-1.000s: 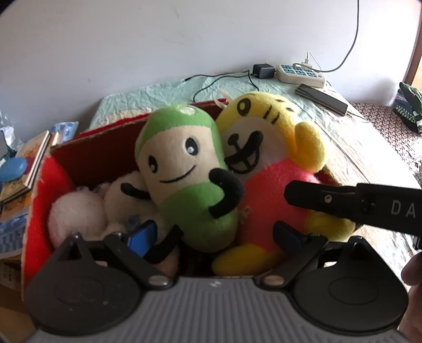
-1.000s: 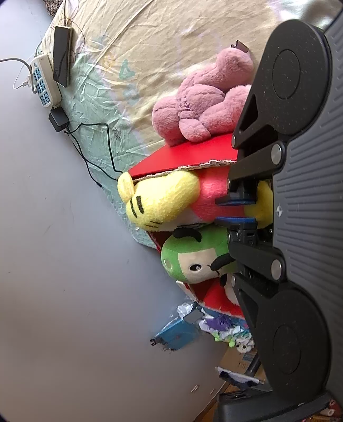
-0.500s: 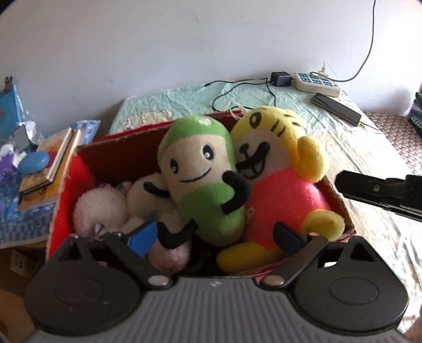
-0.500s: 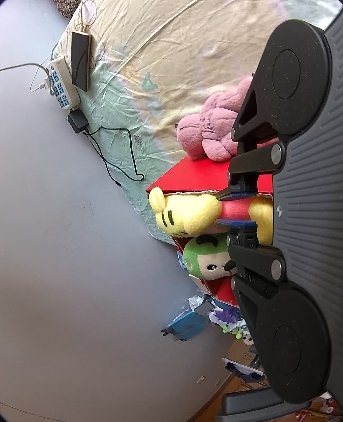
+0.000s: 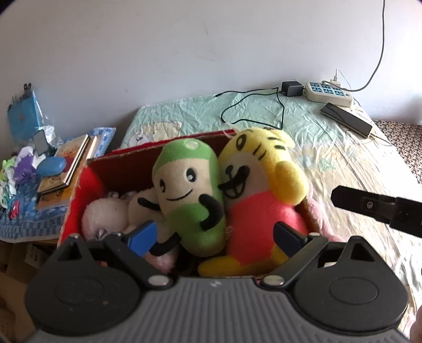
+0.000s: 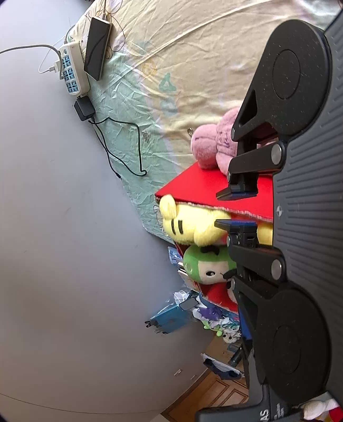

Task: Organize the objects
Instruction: 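Withdraw the right gripper from the box toward the pink teddy plush, then close the right gripper on the pink teddy's head, then lift the pink teddy with the right gripper and carry it over the box, then lower the pink teddy into the box and open the right gripper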

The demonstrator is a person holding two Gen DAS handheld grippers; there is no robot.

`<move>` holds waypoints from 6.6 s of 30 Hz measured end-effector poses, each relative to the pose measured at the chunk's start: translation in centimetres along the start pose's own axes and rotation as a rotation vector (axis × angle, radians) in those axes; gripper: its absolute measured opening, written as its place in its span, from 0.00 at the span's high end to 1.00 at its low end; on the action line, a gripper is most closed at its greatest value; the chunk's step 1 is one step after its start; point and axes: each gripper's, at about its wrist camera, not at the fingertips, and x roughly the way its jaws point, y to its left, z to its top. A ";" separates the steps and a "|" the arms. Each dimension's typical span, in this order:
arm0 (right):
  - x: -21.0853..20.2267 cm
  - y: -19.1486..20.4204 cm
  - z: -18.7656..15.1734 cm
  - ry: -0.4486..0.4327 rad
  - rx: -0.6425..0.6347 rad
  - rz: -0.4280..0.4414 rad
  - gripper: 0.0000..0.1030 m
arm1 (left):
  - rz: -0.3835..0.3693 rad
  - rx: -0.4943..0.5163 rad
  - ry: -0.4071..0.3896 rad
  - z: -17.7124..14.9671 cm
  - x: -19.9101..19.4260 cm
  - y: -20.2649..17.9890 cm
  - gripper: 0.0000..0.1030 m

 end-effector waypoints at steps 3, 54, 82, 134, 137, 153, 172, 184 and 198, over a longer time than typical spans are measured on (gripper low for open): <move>-0.2 -1.2 0.2 0.014 0.007 -0.002 0.82 | -0.005 -0.017 0.000 0.2 -0.4 -0.7 0.07; -6.5 -11.5 -6.5 0.394 -0.148 -0.126 0.66 | -0.356 0.149 0.075 -4.7 -0.4 -14.0 0.07; -0.3 -16.4 -4.1 0.447 0.349 0.183 0.68 | -0.518 0.056 0.329 -7.2 8.2 -15.5 0.04; 2.9 11.5 -0.2 -0.101 -0.046 0.388 0.74 | -0.349 0.120 -0.393 -1.6 -8.2 7.1 0.05; 5.9 12.1 -0.4 -0.079 -0.042 0.382 0.74 | -0.309 0.110 -0.396 -1.5 -7.4 9.3 0.05; 13.1 10.9 -3.9 0.037 -0.133 0.101 0.76 | -0.275 0.072 -0.186 -3.1 3.8 14.2 0.07; 12.9 10.0 -4.8 0.112 -0.032 0.080 0.67 | -0.260 0.104 -0.132 -4.1 4.2 14.6 0.03; 6.5 11.9 -3.8 -0.036 -0.097 -0.140 0.59 | -0.111 0.109 -0.052 -2.1 2.5 12.7 0.03; 1.3 11.0 -4.4 -0.176 -0.150 -0.450 0.24 | -0.050 0.124 -0.009 -1.5 -0.2 8.7 0.02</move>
